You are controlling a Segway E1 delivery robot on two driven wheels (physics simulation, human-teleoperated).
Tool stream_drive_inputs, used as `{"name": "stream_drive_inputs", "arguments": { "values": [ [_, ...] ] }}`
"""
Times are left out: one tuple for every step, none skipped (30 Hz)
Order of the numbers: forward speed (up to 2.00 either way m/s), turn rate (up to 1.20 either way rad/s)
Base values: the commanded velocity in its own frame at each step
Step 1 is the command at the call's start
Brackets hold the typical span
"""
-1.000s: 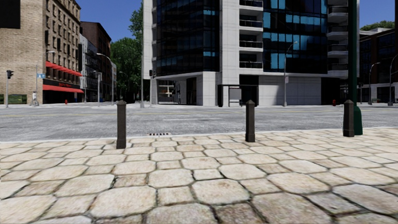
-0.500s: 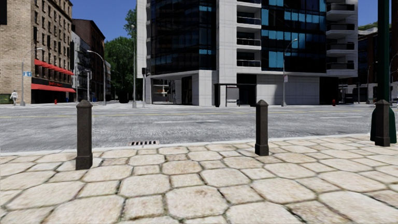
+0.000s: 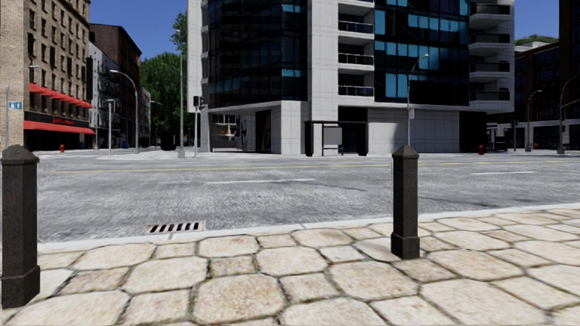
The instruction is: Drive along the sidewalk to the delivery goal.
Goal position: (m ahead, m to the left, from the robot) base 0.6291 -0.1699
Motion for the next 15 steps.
{"name": "stream_drive_inputs", "arguments": {
  "values": [
    [1.34, -0.21],
    [1.32, -0.12],
    [1.26, 0.0],
    [1.16, 0.0],
    [1.16, 0.0],
    [0.9, 0.0],
    [0.67, 0.0],
    [0.4, 0.0],
    [0.4, 0.0],
    [0.17, 0.0],
    [0.0, 0.0],
    [0.0, 0.0],
    [0.0, 0.0],
    [0.0, 0.0],
    [0.0, 0.0]
  ]
}}
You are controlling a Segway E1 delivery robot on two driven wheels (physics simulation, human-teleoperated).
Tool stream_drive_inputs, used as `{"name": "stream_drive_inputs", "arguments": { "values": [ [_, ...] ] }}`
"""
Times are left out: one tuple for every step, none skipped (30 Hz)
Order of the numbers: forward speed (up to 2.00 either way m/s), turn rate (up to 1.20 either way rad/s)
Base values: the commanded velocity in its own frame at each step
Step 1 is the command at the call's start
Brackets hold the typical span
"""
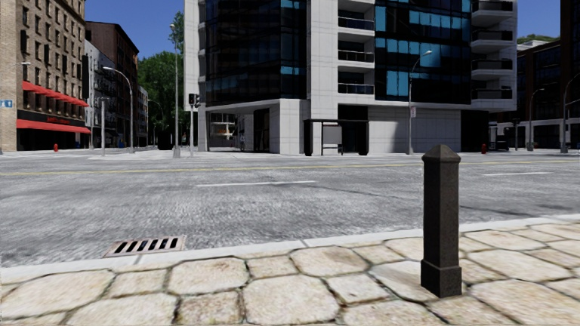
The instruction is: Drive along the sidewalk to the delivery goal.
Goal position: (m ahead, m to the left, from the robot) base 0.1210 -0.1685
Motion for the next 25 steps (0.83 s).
{"name": "stream_drive_inputs", "arguments": {
  "values": [
    [0.0, 0.0],
    [0.0, 0.0],
    [0.0, 0.0],
    [0.0, 0.0],
    [0.0, 0.0],
    [0.0, 0.0],
    [0.0, 0.0],
    [0.0, 0.0],
    [0.0, 0.0],
    [0.0, 0.0],
    [0.0, 0.0],
    [0.0, 0.0],
    [0.0, 0.0],
    [0.0, 0.0],
    [0.0, 0.0],
    [0.0, 0.0],
    [0.0, 0.0],
    [0.0, 0.0],
    [0.0, 0.0],
    [0.0, 0.0],
    [0.0, 0.0],
    [0.0, 0.0],
    [0.0, 0.0],
    [0.0, 0.0],
    [0.0, 0.0]
  ]
}}
